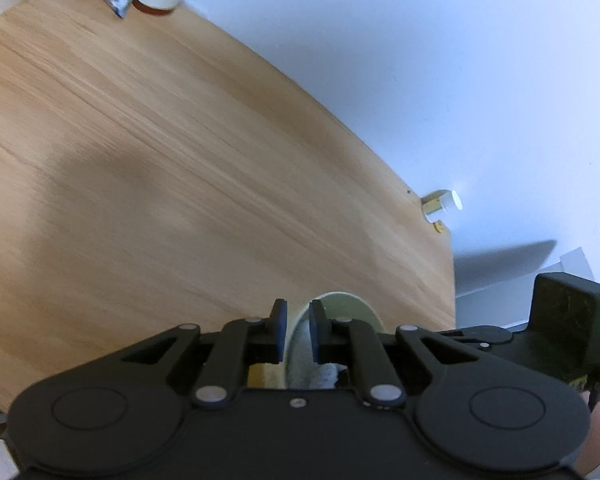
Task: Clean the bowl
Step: 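Rub the grey towel along the bowl's inner wall with the right gripper while the left holds the rim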
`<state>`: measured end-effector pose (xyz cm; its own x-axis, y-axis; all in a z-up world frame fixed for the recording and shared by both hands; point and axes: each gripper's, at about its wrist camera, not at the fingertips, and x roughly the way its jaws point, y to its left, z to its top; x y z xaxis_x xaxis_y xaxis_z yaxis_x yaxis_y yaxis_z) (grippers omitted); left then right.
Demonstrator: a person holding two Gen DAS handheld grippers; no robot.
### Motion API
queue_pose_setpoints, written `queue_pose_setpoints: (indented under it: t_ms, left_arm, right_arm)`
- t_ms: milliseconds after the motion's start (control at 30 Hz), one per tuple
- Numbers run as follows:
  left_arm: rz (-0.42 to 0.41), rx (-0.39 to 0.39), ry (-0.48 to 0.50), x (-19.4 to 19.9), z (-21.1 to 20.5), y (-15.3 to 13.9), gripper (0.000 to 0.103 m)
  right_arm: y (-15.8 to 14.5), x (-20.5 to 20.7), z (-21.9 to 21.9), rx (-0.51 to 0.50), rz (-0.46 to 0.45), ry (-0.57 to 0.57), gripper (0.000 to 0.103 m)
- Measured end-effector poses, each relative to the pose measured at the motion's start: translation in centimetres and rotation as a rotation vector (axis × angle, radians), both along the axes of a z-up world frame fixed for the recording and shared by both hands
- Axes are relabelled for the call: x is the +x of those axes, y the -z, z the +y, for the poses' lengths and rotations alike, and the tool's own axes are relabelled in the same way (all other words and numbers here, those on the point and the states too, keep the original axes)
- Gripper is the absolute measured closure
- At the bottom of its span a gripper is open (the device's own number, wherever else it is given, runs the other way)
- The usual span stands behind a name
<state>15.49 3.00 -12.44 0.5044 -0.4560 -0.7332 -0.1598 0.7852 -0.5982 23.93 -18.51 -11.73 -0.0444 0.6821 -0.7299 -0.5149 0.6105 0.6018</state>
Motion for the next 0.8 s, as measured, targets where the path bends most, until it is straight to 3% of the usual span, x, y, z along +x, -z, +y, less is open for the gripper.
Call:
queue_pose_setpoints:
  t_ms: [167, 500, 800]
  left_arm:
    - [0.047, 0.036, 0.008, -0.5, -0.1, 0.9, 0.093]
    - [0.047, 0.05, 0.037, -0.1, -0.5, 1.5, 0.093]
    - [0.058, 0.072, 0.064, 0.1, -1.2, 1.6, 0.092]
  right_arm:
    - [1.1, -0.1, 0.9, -0.02, -0.001, -0.033, 0.087]
    - [1.6, -0.4, 3.0, -0.08, -0.06, -0.088, 0.086]
    - [2.1, -2.2, 6.1, -0.235, -0.182, -0.179, 0.086]
